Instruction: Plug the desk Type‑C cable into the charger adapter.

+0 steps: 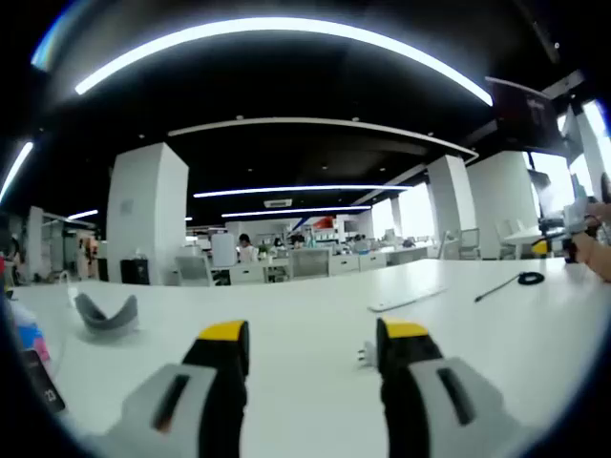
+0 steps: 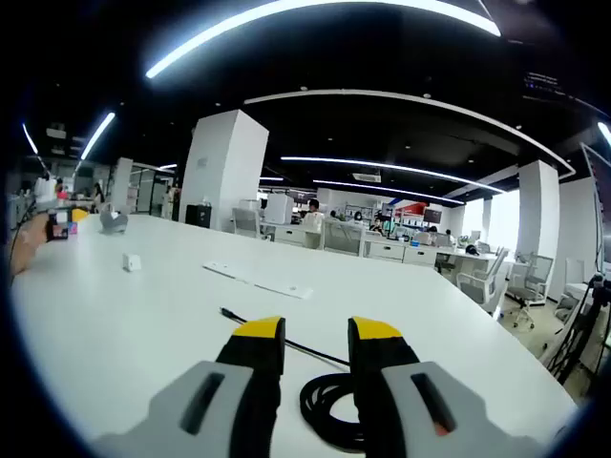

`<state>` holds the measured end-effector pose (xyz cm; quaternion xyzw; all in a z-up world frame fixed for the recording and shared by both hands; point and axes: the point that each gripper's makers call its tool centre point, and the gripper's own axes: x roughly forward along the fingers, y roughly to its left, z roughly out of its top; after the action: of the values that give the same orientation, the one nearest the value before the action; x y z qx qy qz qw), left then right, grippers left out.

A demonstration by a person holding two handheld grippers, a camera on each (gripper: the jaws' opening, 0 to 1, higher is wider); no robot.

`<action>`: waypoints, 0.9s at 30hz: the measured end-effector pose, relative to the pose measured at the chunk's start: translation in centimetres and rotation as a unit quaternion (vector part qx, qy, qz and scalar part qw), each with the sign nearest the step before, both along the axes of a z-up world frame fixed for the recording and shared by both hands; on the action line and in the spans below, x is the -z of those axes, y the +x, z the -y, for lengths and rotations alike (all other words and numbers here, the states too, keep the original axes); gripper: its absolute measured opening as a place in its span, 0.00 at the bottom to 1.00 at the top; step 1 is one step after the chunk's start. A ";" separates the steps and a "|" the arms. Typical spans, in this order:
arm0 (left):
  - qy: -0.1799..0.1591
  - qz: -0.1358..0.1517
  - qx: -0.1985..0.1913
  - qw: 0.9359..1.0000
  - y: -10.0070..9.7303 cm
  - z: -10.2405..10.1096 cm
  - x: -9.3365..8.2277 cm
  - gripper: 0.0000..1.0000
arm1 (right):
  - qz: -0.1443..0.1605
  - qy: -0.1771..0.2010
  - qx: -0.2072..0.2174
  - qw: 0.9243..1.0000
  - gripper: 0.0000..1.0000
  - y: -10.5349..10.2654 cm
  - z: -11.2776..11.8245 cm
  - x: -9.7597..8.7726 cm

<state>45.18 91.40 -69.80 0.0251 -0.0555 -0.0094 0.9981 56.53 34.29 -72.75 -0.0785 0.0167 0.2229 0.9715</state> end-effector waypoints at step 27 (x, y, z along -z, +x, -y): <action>0.001 -0.006 0.005 1.000 0.0 0.4 0.3 0.59 | -0.011 -0.007 -0.006 1.000 0.27 0.1 -0.1 0.4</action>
<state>45.22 91.02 -70.08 0.0259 -0.0494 -0.0147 0.9983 56.63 34.41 -73.12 -0.0826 0.0282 0.2298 0.9693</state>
